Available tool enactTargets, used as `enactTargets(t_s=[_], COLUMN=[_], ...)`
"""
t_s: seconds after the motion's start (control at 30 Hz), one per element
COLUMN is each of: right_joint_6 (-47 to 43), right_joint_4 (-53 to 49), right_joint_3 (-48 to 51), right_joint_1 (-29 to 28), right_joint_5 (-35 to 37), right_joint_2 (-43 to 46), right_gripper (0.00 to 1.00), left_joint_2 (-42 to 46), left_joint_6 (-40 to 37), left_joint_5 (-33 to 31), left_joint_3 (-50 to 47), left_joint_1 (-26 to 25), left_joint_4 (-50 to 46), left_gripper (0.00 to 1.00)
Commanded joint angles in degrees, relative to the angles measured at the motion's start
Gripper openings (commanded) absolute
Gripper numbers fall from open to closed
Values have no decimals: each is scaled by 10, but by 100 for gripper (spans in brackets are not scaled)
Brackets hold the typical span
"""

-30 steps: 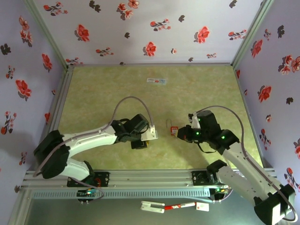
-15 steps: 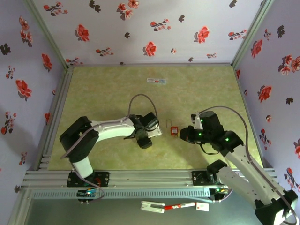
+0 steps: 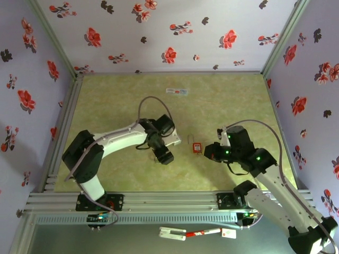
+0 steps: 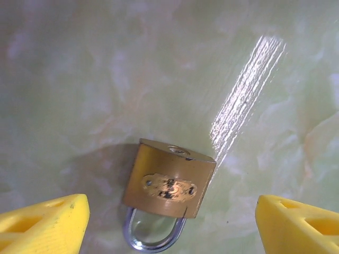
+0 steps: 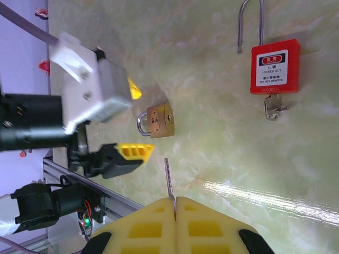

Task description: Unlock with the key

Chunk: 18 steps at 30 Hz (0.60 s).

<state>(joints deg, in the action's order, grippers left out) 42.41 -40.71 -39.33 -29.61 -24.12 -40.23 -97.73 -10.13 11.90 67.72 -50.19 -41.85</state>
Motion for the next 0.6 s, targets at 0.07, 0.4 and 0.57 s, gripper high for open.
enactTargets(t_s=[0.07, 0.4, 0.57], right_joint_6=[-7, -6, -5], right_joint_4=[-4, -4, -3], right_joint_3=[-13, -10, -6], right_joint_1=[2, 2, 2], right_joint_5=[10, 6, 8], right_joint_2=[10, 18, 24], right_gripper=[0, 0, 0], left_joint_2=[-43, -95, -122], left_joint_6=[-86, -157, -161], left_joint_5=[68, 80, 80], left_joint_3=[58, 87, 98], left_joint_1=[26, 44, 46], left_joint_4=[-119, -126, -122], left_gripper=[80, 78, 77])
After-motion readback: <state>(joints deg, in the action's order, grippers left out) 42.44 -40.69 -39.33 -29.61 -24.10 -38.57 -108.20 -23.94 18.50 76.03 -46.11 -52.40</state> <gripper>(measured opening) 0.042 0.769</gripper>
